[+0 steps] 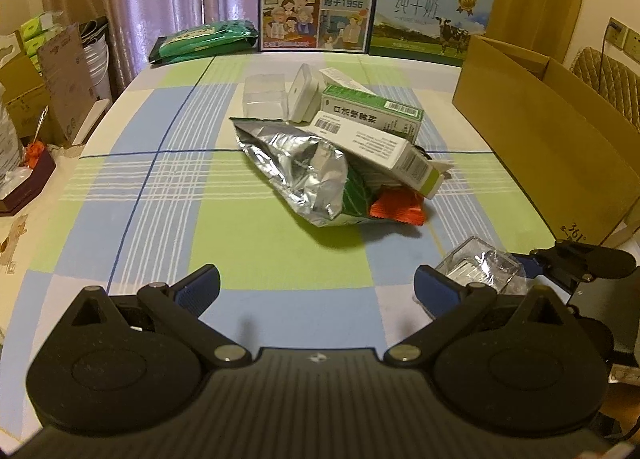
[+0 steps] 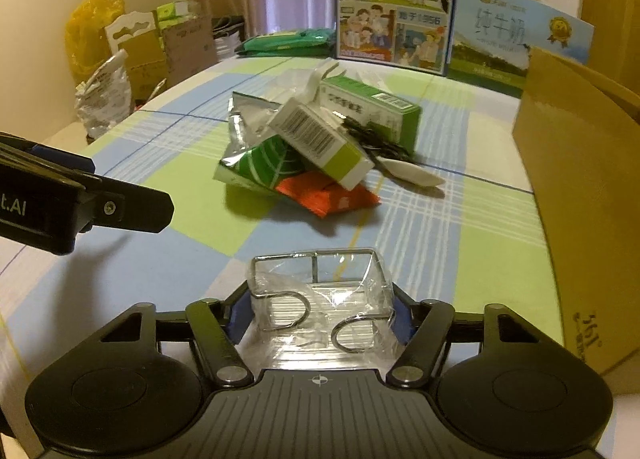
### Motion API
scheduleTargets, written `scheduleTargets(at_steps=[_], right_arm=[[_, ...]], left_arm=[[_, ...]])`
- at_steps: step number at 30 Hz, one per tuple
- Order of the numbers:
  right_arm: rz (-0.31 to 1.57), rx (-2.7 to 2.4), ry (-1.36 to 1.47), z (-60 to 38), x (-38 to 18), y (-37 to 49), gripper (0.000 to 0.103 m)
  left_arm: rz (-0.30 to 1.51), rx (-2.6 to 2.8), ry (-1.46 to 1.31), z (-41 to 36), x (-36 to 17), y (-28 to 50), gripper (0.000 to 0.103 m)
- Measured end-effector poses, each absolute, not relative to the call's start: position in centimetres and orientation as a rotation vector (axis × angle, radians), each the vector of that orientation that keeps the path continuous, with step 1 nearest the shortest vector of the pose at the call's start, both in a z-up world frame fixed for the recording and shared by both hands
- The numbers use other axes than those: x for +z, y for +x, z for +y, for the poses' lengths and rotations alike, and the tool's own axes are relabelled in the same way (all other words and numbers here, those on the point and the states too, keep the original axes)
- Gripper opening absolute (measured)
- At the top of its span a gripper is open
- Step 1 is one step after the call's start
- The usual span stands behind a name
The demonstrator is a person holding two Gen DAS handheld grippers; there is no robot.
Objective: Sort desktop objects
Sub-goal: 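Grasp the white medicine box with the left gripper while the right gripper holds the clear box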
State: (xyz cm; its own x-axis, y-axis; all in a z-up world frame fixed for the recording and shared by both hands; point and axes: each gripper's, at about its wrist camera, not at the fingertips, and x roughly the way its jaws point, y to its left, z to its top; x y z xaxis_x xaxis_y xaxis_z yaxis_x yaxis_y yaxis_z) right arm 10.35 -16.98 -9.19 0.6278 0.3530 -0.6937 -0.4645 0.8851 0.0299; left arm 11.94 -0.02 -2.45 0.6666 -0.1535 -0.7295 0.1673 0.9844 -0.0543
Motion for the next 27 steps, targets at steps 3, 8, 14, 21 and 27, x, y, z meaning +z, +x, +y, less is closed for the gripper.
scheduleTargets(at_steps=[3, 8, 14, 21, 27], right_arm=[[0.750, 0.438, -0.135, -17.9, -9.0, 10.4, 0.064], [0.743, 0.365, -0.099, -19.7, -8.8, 10.8, 0.064], [0.726, 0.306, -0.079, -21.3, -8.6, 11.5, 0.064], [0.714, 0.300, -0.065, -22.3, -8.9, 11.5, 0.064], [0.707, 0.298, -0.052, -22.6, -9.3, 11.6, 0.064]], left_arm=[[0.812, -0.191, 0.030, -0.6, -2.2, 12.4, 0.101], [0.770, -0.212, 0.075, -2.5, -1.6, 13.7, 0.101], [0.691, -0.225, 0.158, -5.9, -1.5, 15.7, 0.101], [0.638, -0.216, 0.253, -9.6, -2.7, 17.6, 0.101], [0.639, -0.189, 0.332, -11.3, -4.2, 18.8, 0.101]])
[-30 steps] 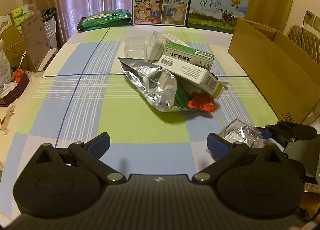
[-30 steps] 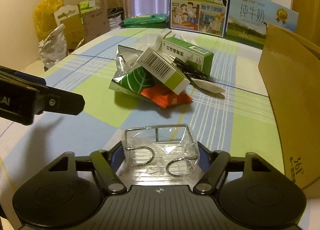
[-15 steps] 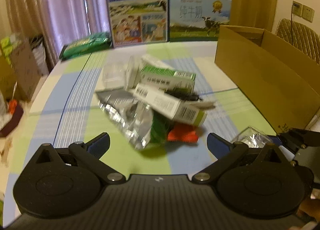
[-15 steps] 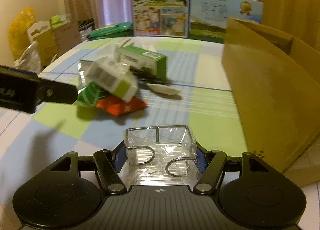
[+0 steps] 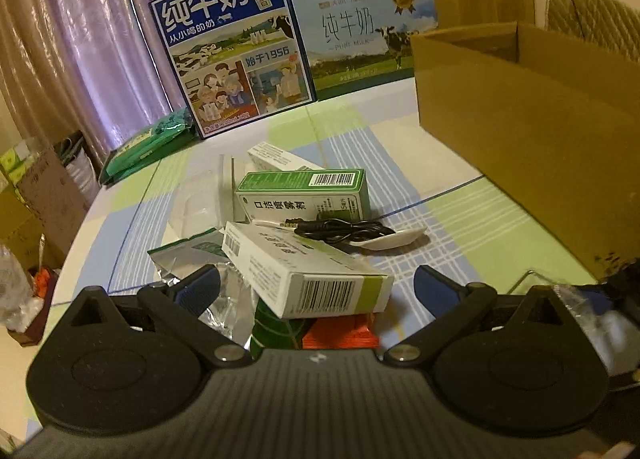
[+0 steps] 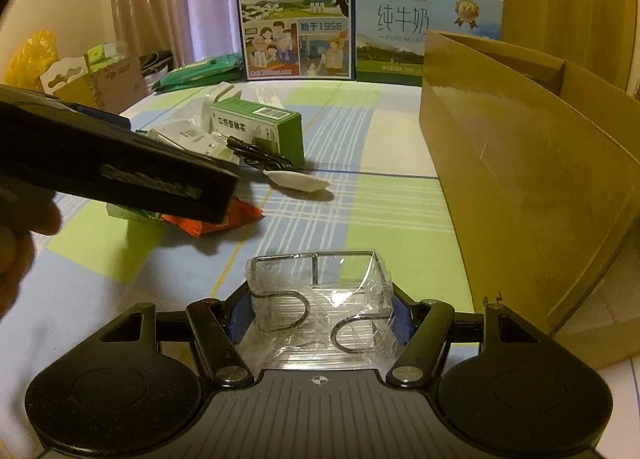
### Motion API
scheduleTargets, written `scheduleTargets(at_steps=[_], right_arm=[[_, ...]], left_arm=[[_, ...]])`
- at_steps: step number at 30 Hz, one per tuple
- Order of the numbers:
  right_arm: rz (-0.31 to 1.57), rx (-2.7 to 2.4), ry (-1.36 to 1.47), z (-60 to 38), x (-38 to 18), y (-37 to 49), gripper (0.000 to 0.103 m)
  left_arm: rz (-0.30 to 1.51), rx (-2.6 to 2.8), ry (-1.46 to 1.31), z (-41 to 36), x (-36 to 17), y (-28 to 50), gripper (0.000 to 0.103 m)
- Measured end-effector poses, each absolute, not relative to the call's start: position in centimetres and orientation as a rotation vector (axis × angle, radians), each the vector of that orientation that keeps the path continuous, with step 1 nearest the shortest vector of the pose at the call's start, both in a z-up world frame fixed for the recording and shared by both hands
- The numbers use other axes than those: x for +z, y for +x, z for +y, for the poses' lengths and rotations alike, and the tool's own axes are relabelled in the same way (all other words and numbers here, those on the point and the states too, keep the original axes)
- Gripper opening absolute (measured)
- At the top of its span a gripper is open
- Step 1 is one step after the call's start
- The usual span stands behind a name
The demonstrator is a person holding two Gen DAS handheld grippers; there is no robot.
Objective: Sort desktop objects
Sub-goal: 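Grasp the white medicine box with the left gripper while the right gripper holds the clear box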
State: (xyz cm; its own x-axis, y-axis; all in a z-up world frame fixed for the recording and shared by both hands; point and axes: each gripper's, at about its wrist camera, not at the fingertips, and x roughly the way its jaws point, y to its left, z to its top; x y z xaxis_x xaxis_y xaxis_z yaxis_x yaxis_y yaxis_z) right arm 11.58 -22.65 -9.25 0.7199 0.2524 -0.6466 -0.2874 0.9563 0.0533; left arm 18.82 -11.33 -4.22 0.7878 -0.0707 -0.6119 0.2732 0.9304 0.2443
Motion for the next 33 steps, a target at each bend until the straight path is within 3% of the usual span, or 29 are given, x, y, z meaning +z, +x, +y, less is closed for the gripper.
scheduleTargets(at_steps=[4, 15, 22, 33], right_arm=[[0.700, 0.301, -0.049, -22.7, -9.3, 11.6, 0.064], [0.695, 0.297, -0.042, -22.9, -9.3, 11.4, 0.064], [0.697, 0.302, -0.035, -23.1, -8.8, 10.1, 0.064], [0.724, 0.314, -0.027, -22.8, -8.2, 6.8, 0.064]], left_arm=[[0.633, -0.163, 0.376, -12.0, -5.2, 19.5, 0.097], [0.597, -0.127, 0.439, -11.4, -5.8, 17.9, 0.073], [0.572, -0.127, 0.345, -7.8, -4.8, 13.0, 0.070], [0.682, -0.113, 0.157, -3.5, -4.9, 6.5, 0.071]])
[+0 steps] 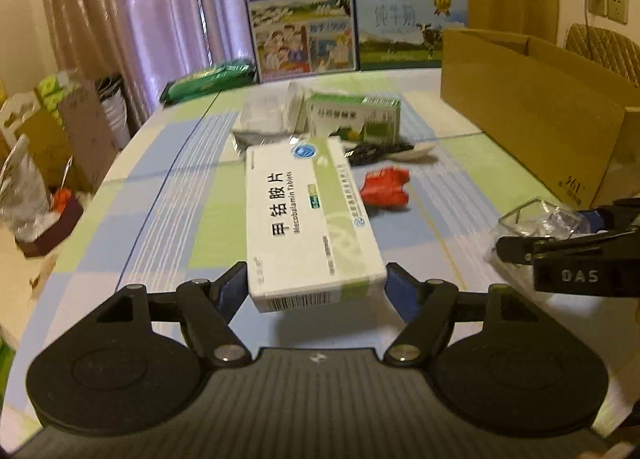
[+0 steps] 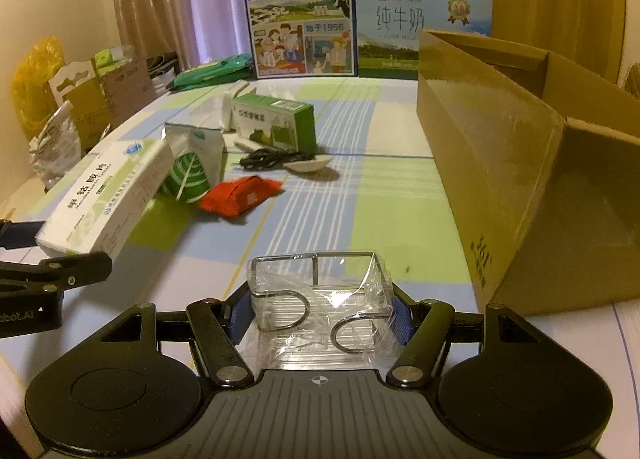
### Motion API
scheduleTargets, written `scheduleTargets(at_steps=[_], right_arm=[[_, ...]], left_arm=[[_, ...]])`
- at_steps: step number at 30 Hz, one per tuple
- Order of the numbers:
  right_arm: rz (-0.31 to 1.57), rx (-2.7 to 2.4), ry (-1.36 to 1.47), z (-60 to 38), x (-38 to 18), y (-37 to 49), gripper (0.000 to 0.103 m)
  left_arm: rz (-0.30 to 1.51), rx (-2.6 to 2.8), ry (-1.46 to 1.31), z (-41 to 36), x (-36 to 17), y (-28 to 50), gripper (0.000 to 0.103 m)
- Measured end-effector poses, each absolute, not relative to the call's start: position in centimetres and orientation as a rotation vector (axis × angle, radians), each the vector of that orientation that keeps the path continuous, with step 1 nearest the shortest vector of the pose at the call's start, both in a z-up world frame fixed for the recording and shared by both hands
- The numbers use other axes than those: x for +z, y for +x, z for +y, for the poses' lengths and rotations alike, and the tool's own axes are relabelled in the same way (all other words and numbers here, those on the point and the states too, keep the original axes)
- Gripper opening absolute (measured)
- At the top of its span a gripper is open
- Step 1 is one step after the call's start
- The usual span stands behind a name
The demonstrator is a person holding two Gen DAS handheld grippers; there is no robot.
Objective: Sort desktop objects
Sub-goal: 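Grasp the white medicine box with the left gripper while the right gripper holds the clear box, then carry the medicine box and clear box toward the cardboard box with both grippers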
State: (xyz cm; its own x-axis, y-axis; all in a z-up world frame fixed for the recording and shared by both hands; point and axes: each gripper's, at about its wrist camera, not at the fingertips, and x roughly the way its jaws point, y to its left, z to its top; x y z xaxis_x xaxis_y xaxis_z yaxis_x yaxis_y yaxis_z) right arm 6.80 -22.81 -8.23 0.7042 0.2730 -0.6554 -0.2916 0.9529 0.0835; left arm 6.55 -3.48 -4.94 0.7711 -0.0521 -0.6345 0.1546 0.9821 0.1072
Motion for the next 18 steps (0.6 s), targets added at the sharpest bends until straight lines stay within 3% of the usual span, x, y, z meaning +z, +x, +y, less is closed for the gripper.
scheduleTargets(at_steps=[6, 16, 18], right_arm=[[0.728, 0.309, -0.033, -22.9, -8.2, 6.4, 0.064], [0.728, 0.308, -0.041, -22.5, -8.2, 7.1, 0.064], [0.730, 0.309, -0.040, -22.4, -8.3, 7.2, 0.064]], left_arm=[[0.684, -0.085, 0.154, -3.0, -5.4, 7.6, 0.081], [0.696, -0.064, 0.181, -3.7, -6.1, 10.6, 0.079], [0.705, -0.057, 0.175, -3.7, -6.3, 11.1, 0.073]])
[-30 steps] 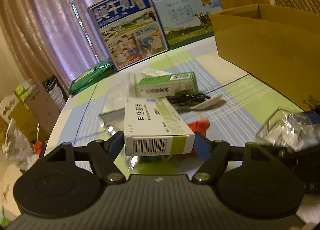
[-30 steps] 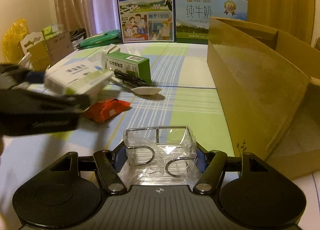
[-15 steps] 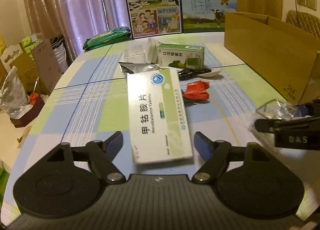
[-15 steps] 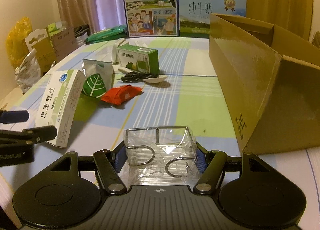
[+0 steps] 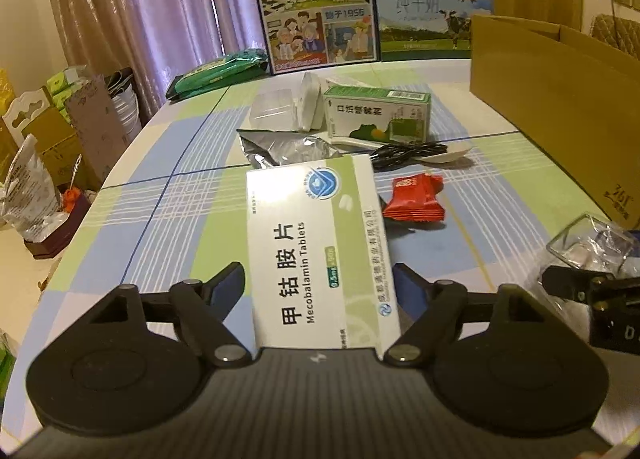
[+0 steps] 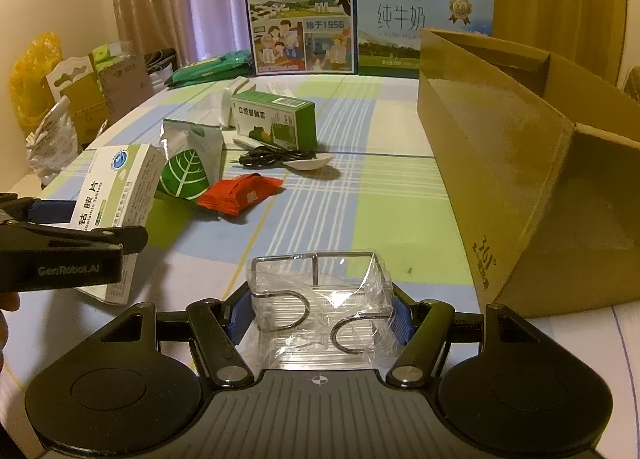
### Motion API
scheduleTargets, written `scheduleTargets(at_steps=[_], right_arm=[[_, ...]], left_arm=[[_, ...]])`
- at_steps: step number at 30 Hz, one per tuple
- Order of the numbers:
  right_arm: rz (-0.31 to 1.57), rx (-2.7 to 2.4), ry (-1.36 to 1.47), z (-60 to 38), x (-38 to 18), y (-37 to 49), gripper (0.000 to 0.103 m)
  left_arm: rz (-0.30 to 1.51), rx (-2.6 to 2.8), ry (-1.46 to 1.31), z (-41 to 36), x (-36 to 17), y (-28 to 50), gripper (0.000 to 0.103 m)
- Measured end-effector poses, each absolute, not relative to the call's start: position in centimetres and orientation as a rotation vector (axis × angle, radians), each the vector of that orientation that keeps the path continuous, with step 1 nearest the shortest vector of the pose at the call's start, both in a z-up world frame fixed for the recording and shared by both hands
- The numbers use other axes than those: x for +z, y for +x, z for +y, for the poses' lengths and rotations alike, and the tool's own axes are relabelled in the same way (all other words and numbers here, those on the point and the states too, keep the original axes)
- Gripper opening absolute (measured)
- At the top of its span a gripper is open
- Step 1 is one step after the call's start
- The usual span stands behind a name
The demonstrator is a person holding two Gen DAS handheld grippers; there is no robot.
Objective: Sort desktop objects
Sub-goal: 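Carry the medicine box and clear box toward the cardboard box with both grippers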
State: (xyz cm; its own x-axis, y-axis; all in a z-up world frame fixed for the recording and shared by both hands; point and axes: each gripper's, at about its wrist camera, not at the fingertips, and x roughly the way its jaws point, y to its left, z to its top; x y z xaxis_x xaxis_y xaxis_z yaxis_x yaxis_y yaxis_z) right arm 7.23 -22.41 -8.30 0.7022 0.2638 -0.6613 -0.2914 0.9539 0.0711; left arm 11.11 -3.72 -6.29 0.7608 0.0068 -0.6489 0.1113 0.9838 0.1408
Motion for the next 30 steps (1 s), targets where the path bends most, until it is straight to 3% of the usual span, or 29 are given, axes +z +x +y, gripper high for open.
scheduleTargets(at_steps=[30], right_arm=[[0.661, 0.272, 0.017, -24.1, -1.8, 3.4, 0.064]], left_arm=[[0.680, -0.095, 0.097, -4.1, -0.2, 4.5, 0.069]])
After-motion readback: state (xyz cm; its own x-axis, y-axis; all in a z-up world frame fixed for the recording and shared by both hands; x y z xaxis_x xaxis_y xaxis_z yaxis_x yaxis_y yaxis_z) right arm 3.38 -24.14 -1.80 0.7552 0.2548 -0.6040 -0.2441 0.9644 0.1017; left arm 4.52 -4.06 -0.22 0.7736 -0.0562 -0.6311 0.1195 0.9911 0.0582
